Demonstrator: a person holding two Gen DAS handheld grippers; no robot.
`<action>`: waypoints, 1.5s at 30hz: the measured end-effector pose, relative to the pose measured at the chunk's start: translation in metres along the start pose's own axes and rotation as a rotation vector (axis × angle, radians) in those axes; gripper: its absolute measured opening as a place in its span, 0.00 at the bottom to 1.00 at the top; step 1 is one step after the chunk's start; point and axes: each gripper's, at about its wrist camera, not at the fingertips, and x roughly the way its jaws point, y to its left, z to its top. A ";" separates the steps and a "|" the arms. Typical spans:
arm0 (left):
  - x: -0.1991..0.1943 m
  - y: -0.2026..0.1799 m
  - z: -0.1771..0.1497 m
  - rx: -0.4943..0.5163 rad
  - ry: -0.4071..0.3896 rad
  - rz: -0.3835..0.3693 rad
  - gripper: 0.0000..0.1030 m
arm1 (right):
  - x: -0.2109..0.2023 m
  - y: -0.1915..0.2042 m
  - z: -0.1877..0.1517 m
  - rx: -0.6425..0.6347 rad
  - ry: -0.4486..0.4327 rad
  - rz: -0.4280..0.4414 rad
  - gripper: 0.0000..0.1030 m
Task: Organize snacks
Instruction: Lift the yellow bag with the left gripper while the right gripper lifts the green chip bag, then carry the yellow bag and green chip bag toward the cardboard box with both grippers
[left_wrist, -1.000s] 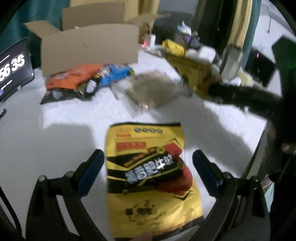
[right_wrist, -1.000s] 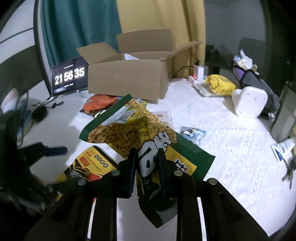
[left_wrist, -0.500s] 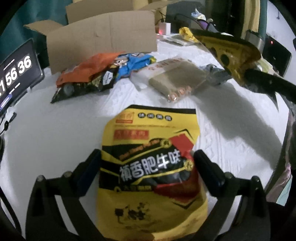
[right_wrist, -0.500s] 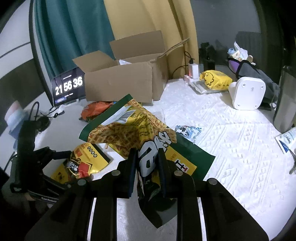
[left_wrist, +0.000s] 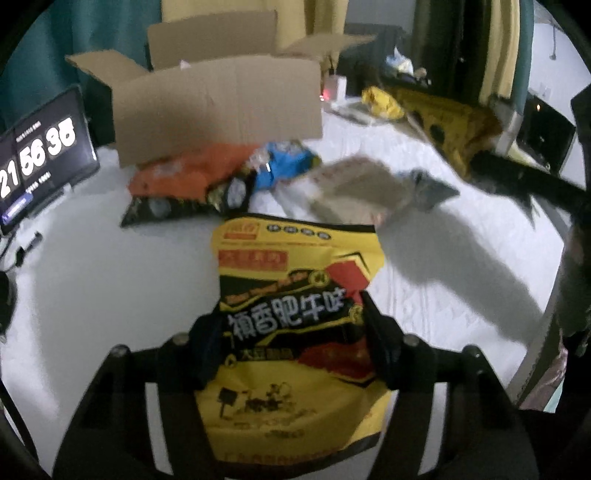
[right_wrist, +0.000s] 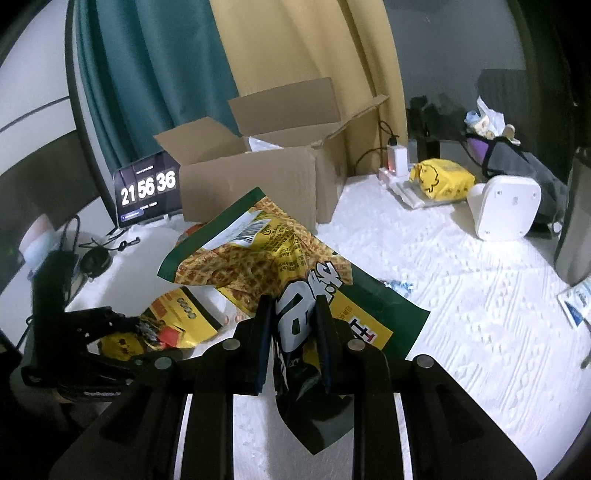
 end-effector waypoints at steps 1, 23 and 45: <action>-0.005 0.002 0.004 -0.001 -0.012 0.000 0.63 | 0.001 0.001 0.002 -0.003 -0.002 0.000 0.23; -0.037 0.066 0.080 -0.039 -0.211 0.061 0.64 | 0.032 0.018 0.077 -0.087 -0.043 0.000 0.23; -0.036 0.099 0.167 -0.010 -0.380 0.092 0.64 | 0.063 0.027 0.159 -0.170 -0.129 -0.019 0.23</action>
